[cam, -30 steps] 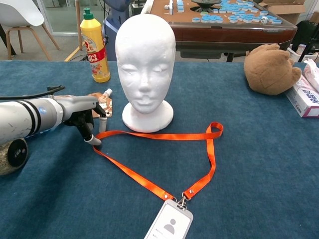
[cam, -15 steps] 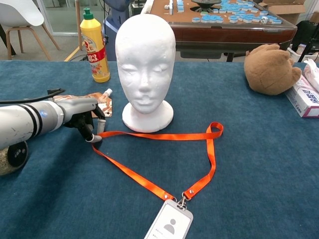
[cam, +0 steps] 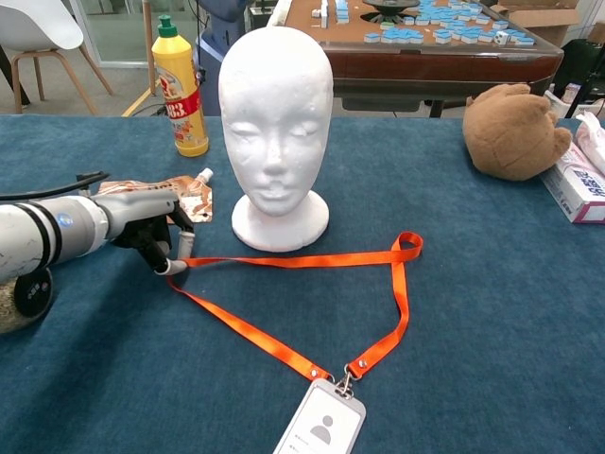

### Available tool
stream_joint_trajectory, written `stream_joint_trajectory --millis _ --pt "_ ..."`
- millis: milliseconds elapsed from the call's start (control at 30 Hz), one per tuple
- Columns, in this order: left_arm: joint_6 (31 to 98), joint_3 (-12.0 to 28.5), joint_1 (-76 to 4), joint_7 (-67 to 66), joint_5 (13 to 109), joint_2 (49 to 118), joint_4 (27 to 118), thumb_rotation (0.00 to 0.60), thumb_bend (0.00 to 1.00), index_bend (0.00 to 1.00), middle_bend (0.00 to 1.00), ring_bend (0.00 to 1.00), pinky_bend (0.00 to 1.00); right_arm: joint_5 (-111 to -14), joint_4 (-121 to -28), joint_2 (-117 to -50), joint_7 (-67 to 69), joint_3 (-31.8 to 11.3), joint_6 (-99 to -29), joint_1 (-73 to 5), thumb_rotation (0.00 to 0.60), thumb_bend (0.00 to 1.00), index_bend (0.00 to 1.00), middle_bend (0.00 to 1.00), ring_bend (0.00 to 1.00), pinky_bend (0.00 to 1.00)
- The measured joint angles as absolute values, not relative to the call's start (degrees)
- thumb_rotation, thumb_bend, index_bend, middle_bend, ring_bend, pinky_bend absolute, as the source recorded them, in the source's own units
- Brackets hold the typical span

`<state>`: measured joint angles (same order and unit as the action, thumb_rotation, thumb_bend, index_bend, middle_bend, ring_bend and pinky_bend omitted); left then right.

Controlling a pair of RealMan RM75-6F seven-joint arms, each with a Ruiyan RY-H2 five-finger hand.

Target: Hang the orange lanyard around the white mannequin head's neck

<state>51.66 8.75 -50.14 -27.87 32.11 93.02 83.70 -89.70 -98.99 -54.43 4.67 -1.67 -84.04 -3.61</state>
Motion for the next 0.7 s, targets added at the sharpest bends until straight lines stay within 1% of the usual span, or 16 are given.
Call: stream_joint_trajectory --millis 100,167,300,400,533,567,600,700 --pt "51.65 8.54 -49.80 -27.41 32.91 92.48 84.76 0.600 0.35 0.59 0.98 0.94 0.90 -89.90 -99.68 -55.22 3.40 -1.69 -82.85 -4.47 0.600 0.22 0.22 0.46 0.48 0.58" --pt "51.69 8.41 -49.53 -27.02 33.58 92.08 85.49 0.600 0.35 0.59 0.98 0.94 0.90 -89.83 -99.98 -55.86 2.61 -1.85 -82.38 -4.93 0.600 0.22 0.22 0.47 0.50 0.60" --pt "51.73 8.24 -49.17 -26.39 34.55 91.45 86.47 0.600 0.35 0.59 0.98 0.94 0.90 -89.65 -100.71 -57.33 0.32 -2.30 -80.92 -6.24 0.600 0.22 0.22 0.53 0.59 0.72" --pt "51.85 8.08 -48.86 -25.97 35.06 91.11 87.05 0.600 0.35 0.59 0.98 0.94 0.90 -89.32 -101.36 -58.48 -1.83 -2.74 -79.23 -7.60 0.600 0.22 0.23 0.60 0.70 0.83" --pt "52.00 7.83 -48.47 -25.56 35.46 90.62 87.71 0.600 0.35 0.59 0.98 0.94 0.90 -88.64 -102.39 -59.44 -3.92 -3.10 -75.41 -9.90 0.600 0.22 0.27 0.70 0.83 0.95" --pt "52.03 7.78 -48.37 -25.45 35.57 90.42 87.95 0.600 0.35 0.59 0.98 0.94 0.90 -88.47 -102.65 -59.51 -4.33 -3.13 -74.21 -10.54 0.600 0.24 0.28 0.73 0.87 0.97" --pt "52.06 7.74 -48.31 -25.40 35.66 90.27 88.12 0.600 0.35 0.59 0.98 0.94 0.90 -88.20 -103.04 -59.56 -4.84 -3.17 -72.41 -11.50 0.600 0.28 0.28 0.76 0.90 0.99" --pt "52.27 7.62 -48.16 -25.33 35.91 89.90 88.68 0.600 0.35 0.59 0.98 0.94 0.90 -87.30 -104.18 -59.52 -5.97 -3.33 -67.01 -14.42 0.600 0.46 0.28 0.85 0.98 1.00"
